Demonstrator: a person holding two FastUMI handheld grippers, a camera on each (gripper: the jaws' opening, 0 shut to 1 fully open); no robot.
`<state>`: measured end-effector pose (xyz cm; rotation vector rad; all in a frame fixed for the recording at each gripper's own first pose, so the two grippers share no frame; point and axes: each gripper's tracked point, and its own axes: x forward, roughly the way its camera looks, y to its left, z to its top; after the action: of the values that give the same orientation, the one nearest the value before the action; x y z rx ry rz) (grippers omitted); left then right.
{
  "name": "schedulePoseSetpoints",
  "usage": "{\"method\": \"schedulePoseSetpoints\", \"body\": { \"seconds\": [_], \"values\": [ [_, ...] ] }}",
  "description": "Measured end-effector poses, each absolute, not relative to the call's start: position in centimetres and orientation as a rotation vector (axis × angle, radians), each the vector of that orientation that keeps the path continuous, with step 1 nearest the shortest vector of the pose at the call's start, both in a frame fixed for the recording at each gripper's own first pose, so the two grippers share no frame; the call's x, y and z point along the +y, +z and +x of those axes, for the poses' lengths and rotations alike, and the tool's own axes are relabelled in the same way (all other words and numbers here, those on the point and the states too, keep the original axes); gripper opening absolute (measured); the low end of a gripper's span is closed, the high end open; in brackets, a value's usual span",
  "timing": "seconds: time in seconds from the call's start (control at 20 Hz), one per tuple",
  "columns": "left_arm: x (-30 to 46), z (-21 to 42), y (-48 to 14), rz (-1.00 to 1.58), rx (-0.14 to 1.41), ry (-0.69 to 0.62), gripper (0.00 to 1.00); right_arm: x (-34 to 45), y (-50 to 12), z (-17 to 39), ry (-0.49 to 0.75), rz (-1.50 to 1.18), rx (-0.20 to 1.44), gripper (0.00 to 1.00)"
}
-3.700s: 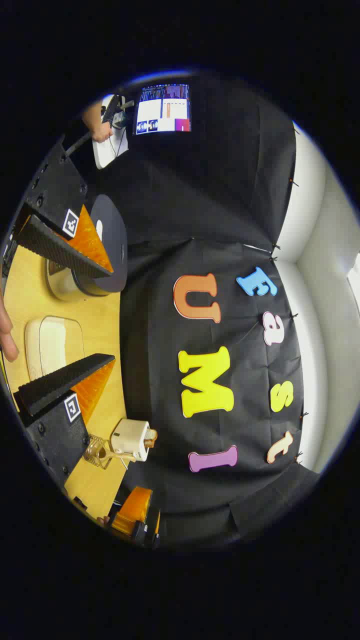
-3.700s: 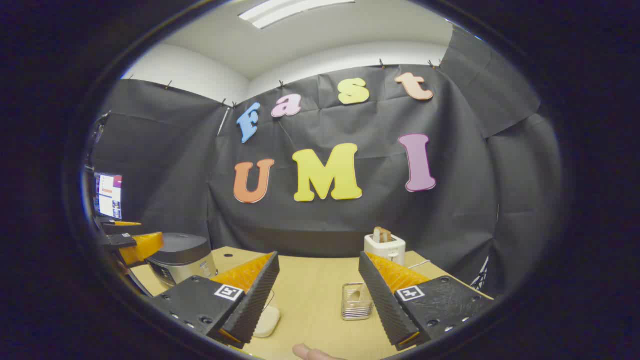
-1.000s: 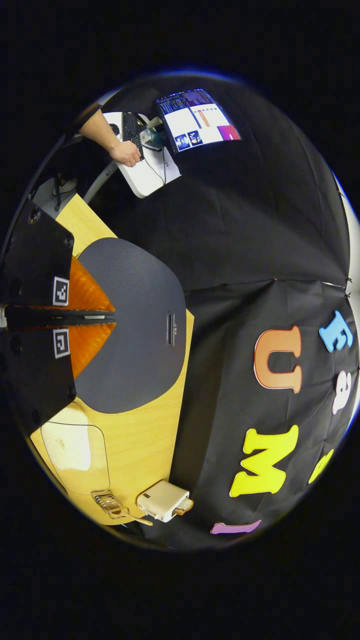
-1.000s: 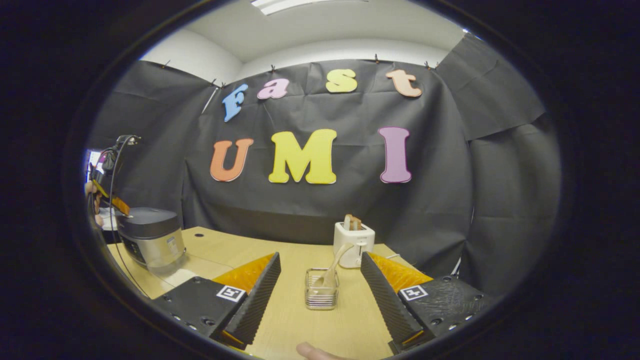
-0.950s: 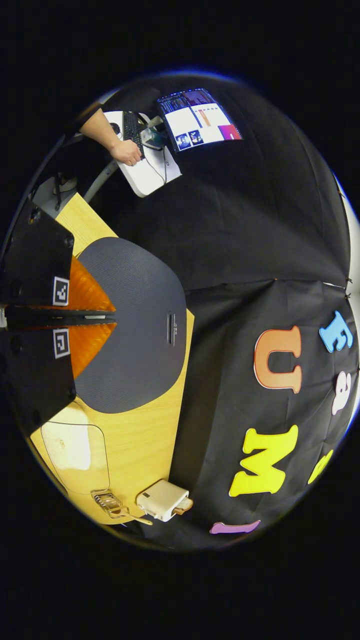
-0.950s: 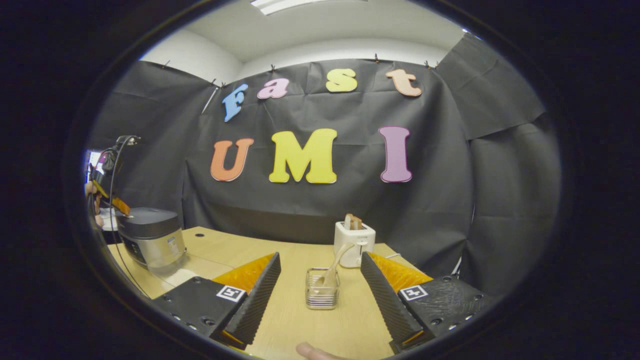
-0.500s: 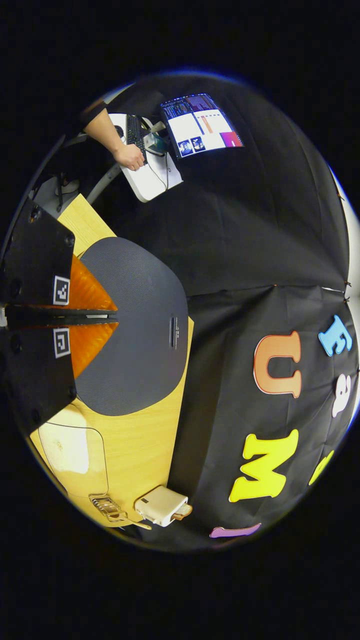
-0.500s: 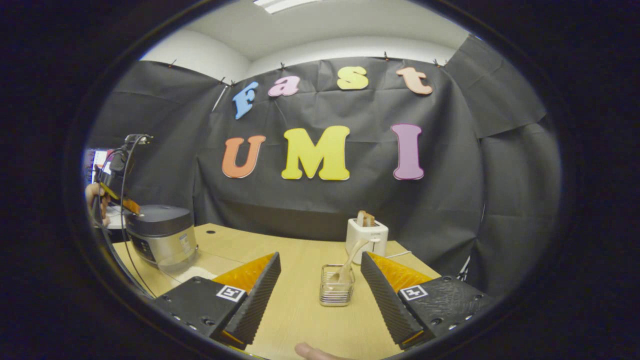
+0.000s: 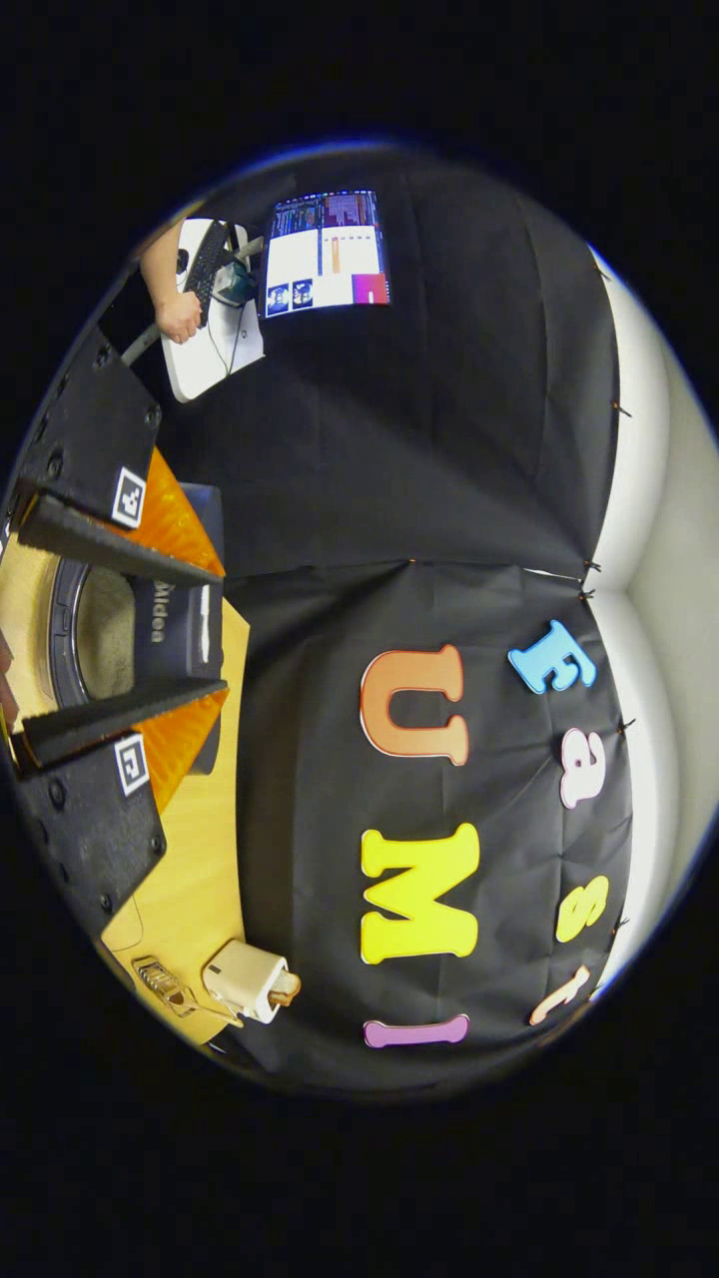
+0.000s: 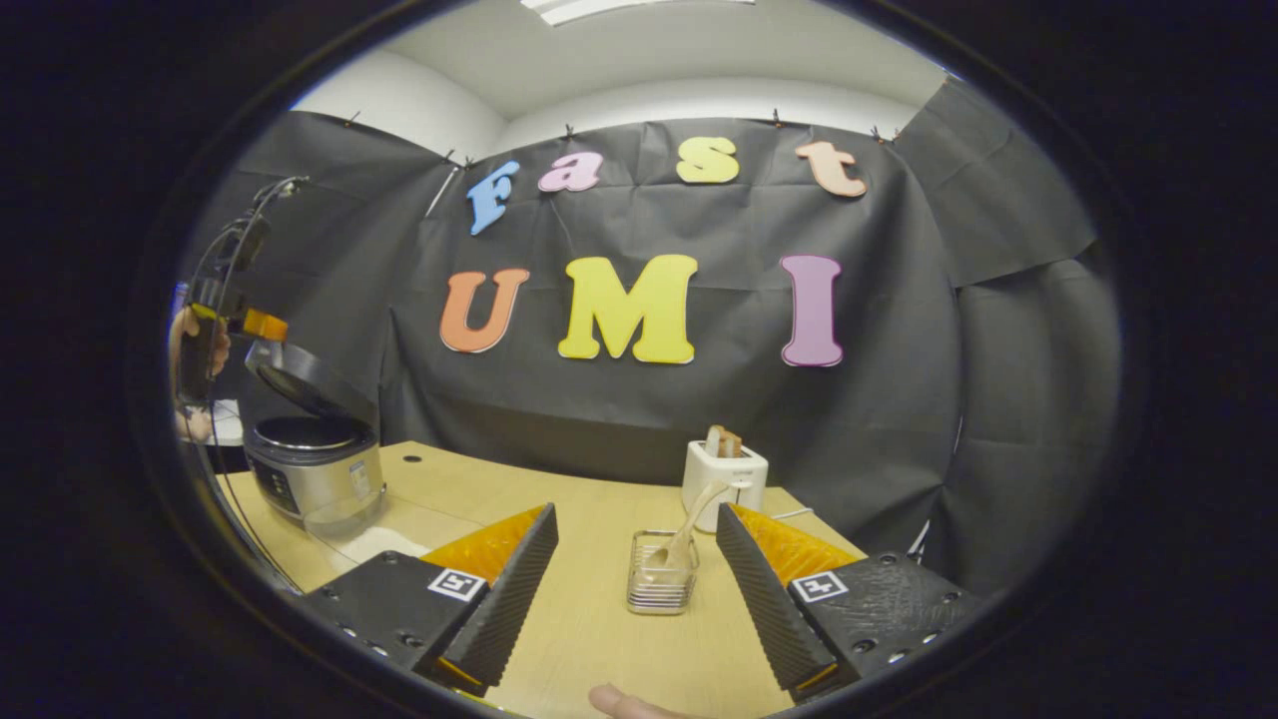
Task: Close the left gripper, press the button to open the rice cooker; take a wooden spoon from the chopstick holder with the right hand, scoop a spoonful of rice and pour it into the rice cooker, then put the wooden spoon back into the chopstick holder.
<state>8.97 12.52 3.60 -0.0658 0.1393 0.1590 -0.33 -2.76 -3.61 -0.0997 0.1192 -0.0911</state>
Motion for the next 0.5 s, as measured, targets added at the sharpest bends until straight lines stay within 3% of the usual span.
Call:
{"method": "schedulePoseSetpoints", "body": {
  "seconds": [0.1,0.15,0.3,0.5],
  "values": [
    [12.2,8.4,3.6,-0.101,0.140,0.140,0.83,-3.3,-3.7,-0.2,-0.104,-0.104,0.122,0.95],
    [12.3,8.0,3.5,-0.113,0.135,0.141,0.76,-3.7,-3.7,0.0,-0.113,-0.105,0.121,0.95],
    [13.3,6.7,3.4,-0.145,0.090,0.177,0.76,-5.1,-3.9,0.8,-0.144,-0.093,0.119,0.95],
    [11.6,4.8,3.1,-0.233,0.032,0.106,0.79,-7.3,-5.9,2.4,-0.176,-0.071,0.164,0.95]
  ]
}}
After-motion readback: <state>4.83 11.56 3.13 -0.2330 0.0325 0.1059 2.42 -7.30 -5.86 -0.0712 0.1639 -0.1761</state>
